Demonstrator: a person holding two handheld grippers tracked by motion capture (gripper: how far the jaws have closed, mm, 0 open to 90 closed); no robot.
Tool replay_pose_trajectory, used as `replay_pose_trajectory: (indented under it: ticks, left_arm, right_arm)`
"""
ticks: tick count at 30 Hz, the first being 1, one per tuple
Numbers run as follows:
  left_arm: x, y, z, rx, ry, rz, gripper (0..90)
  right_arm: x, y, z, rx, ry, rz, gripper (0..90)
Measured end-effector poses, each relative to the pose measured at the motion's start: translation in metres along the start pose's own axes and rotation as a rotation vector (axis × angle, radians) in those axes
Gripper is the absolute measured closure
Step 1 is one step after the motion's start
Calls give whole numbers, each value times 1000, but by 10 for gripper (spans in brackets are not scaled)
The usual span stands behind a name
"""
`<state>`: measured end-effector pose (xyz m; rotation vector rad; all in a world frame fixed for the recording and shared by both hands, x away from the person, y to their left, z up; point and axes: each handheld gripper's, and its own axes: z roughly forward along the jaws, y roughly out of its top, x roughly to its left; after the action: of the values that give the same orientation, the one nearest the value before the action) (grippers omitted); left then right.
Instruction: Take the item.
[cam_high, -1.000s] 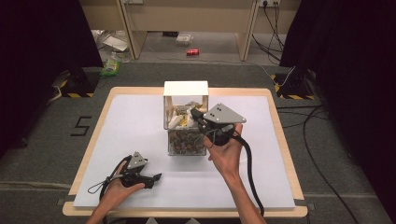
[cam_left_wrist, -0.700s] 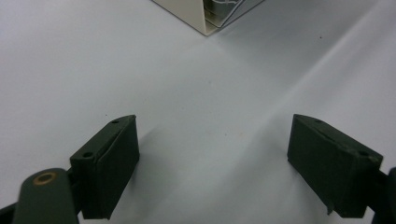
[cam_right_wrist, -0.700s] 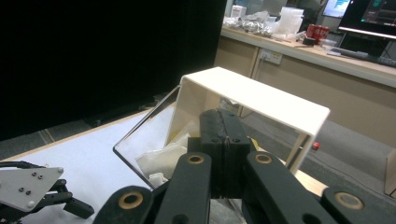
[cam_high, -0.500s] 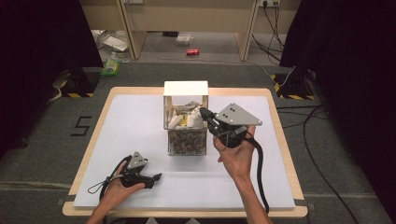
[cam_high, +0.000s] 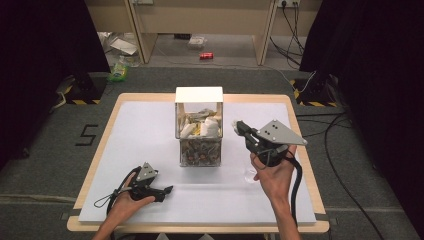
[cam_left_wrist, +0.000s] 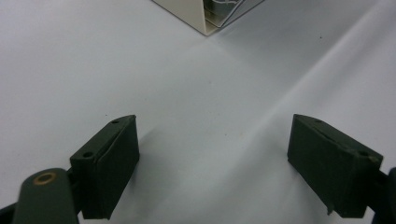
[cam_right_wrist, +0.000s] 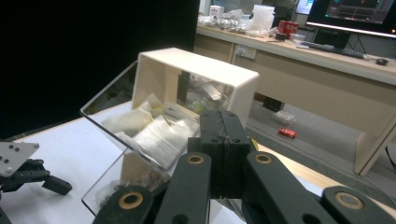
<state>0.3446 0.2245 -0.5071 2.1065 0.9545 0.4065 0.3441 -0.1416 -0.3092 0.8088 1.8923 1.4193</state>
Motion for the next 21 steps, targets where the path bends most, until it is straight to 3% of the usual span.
replay_pose_trajectory:
  ticks: [21]
  left_arm:
    - [0,0,0,-2,1,-1,157]
  right_arm:
    - [-10,-32,-12,44,-29,26,900]
